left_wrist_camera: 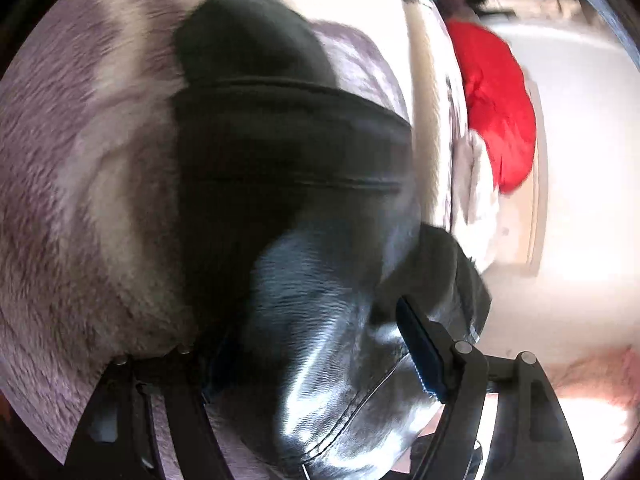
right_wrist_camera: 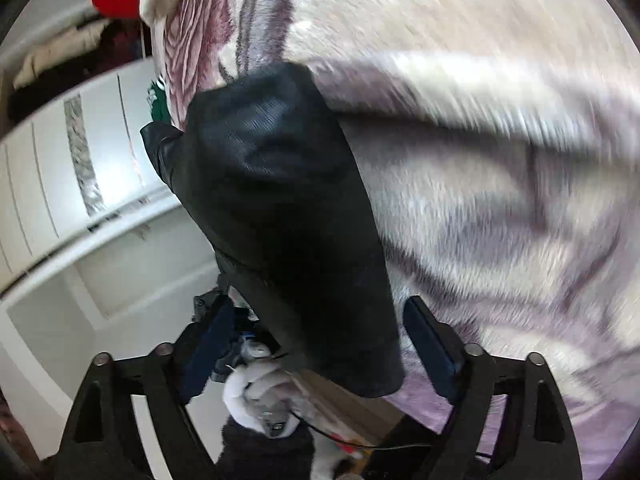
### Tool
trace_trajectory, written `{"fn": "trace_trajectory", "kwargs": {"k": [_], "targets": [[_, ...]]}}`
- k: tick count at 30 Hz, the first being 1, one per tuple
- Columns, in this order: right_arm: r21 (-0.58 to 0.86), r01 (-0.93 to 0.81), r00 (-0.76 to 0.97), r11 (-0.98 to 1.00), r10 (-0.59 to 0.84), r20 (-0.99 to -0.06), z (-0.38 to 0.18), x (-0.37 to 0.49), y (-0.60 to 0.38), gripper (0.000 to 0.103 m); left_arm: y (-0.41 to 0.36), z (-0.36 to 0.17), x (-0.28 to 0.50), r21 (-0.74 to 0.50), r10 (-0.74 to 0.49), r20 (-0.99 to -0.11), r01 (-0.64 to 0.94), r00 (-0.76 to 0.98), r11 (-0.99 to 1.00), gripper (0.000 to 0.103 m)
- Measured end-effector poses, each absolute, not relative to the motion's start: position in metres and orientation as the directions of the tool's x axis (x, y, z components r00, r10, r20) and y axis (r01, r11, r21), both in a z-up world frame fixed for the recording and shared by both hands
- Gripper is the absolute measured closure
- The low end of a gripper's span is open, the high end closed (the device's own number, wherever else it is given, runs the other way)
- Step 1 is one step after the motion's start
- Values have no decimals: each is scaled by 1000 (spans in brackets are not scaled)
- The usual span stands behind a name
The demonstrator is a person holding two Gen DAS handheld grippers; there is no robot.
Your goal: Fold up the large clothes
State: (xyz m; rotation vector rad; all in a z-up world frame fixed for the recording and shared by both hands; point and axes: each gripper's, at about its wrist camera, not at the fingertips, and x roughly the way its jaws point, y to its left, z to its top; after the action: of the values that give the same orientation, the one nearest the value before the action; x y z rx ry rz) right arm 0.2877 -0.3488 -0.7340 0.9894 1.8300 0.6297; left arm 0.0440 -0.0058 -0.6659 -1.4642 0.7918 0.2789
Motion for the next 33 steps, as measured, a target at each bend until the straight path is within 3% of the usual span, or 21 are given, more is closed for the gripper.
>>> {"fn": "trace_trajectory", "kwargs": {"k": [4, 8, 10, 11, 12, 13, 15, 16, 20, 33], "targets": [[794, 380, -148, 475, 878, -455, -750, 268, -351, 6, -2, -667, 52, -791, -318, -607, -594, 729, 147, 32], [865, 343, -123, 365, 931, -344, -769, 276, -327, 1, 2, -664, 62, -814, -343, -579, -547, 739, 197, 34], [882, 303, -154, 361, 932, -328, -774, 282, -302, 1, 4, -658, 67, -818, -338, -575, -526, 745, 232, 50], [884, 297, -151, 361, 932, -330, -775, 282, -296, 1, 6, -655, 70, -816, -335, -579, -520, 744, 253, 68], [883, 290, -139, 370, 929, -344, -774, 282, -292, 1, 10, -653, 73, -819, -339, -573, -509, 746, 265, 76], [882, 282, -121, 378, 926, -358, -769, 281, -289, 2, 13, -649, 76, -828, -347, -560, -492, 752, 271, 80], [882, 265, -88, 389, 921, -380, -760, 274, -286, 15, 20, -640, 80, -836, -350, -547, -472, 760, 280, 84], [882, 277, -59, 381, 923, -380, -755, 270, -289, 25, 24, -636, 83, -844, -362, -534, -459, 764, 277, 85], [882, 288, 16, 372, 920, -393, -727, 251, -288, 37, 30, -619, 87, -856, -396, -515, -431, 760, 286, 86], [911, 237, 111, 336, 922, -370, -623, 265, -274, 41, 54, -515, 164, -877, -420, -459, -323, 783, 357, 86]]}}
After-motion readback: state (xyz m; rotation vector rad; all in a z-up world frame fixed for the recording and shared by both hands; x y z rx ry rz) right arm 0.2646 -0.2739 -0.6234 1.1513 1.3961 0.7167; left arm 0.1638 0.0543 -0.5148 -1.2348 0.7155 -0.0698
